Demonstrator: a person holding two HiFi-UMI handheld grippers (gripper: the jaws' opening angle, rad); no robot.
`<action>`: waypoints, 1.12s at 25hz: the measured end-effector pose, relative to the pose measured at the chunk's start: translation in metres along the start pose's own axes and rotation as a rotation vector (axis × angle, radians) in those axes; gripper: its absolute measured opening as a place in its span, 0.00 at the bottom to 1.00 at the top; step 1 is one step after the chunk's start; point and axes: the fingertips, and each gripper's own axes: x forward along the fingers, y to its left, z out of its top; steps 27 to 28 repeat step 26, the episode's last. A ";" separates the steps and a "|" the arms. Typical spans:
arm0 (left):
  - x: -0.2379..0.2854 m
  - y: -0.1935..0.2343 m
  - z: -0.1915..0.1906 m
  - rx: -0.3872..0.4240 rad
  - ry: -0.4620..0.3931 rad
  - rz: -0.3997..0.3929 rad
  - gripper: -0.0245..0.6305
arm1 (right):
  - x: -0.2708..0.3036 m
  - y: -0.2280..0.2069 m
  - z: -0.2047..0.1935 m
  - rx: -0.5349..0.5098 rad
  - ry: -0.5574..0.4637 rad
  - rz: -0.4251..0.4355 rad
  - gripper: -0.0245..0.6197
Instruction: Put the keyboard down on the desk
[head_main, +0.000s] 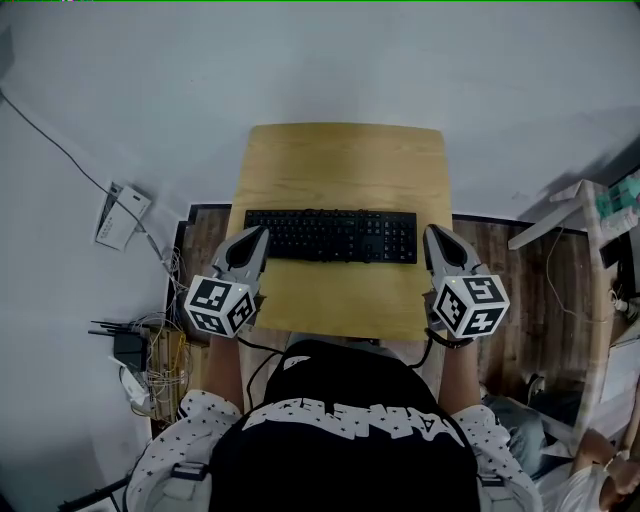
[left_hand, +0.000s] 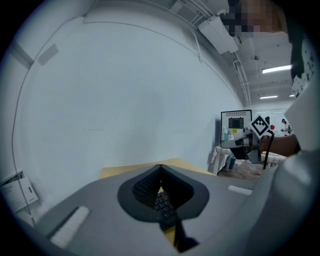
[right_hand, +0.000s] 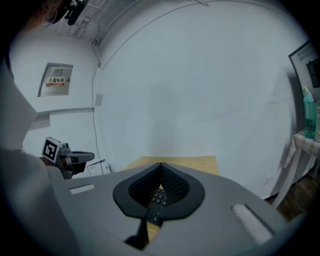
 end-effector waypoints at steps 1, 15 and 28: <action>-0.001 -0.002 0.001 0.002 -0.004 0.003 0.04 | -0.002 -0.001 0.001 -0.001 -0.005 -0.002 0.06; -0.007 -0.015 0.007 0.022 -0.005 0.003 0.04 | -0.013 -0.007 0.005 0.006 -0.016 0.003 0.06; -0.004 -0.018 0.009 0.030 -0.004 0.000 0.04 | -0.009 -0.010 0.004 0.008 -0.008 0.020 0.06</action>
